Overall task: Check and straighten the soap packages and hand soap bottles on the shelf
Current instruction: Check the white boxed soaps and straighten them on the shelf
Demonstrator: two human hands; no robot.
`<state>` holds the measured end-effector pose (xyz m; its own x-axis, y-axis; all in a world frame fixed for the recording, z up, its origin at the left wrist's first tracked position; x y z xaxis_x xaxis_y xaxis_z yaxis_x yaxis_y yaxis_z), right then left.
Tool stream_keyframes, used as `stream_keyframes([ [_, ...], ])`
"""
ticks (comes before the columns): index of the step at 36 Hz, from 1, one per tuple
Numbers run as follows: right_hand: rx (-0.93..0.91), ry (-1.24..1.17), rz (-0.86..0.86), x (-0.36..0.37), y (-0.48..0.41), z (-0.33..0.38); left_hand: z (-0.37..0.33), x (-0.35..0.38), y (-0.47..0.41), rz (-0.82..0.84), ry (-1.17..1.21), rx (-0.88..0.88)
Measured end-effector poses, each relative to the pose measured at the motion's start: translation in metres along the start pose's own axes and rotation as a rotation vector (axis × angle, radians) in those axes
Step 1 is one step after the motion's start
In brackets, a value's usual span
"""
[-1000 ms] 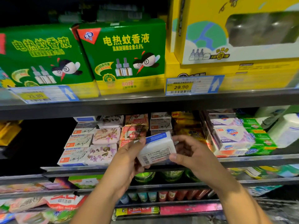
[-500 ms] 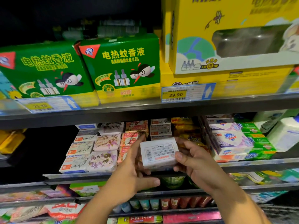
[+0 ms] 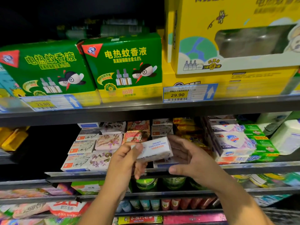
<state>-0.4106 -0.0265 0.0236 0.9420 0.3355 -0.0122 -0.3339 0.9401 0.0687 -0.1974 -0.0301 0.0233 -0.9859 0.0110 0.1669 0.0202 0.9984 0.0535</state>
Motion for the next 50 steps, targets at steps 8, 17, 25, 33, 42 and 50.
stream_keyframes([
  [8, -0.040, 0.143, -0.137, 0.010, -0.004, -0.005, 0.005, 0.002, 0.000, 0.091, -0.111, -0.162],
  [17, 0.107, -0.349, -0.227, 0.006, -0.004, 0.005, -0.001, -0.010, -0.001, 0.242, -0.577, 0.189],
  [25, 0.144, -0.322, -0.195, 0.009, -0.005, 0.008, -0.002, -0.010, -0.003, 0.173, -0.705, 0.475],
  [33, 0.077, 0.227, -0.094, 0.004, -0.006, 0.013, -0.006, 0.001, -0.002, 0.043, -0.107, 0.136],
  [42, 0.036, 0.333, -0.077, 0.017, -0.013, -0.009, -0.018, 0.015, 0.000, 0.058, -0.470, 0.282],
  [50, -0.033, 0.316, -0.094, 0.009, -0.002, -0.012, -0.017, 0.010, 0.000, 0.112, -0.635, 0.342],
])
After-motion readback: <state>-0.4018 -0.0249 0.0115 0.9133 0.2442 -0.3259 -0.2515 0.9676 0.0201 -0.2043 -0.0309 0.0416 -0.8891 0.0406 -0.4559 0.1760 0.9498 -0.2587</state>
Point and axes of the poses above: each hand's wrist, its own y-axis away from the middle knuckle, its own x-axis out of the palm, z = x × y, the point moved 2 cm from there along -y, towards the middle knuckle
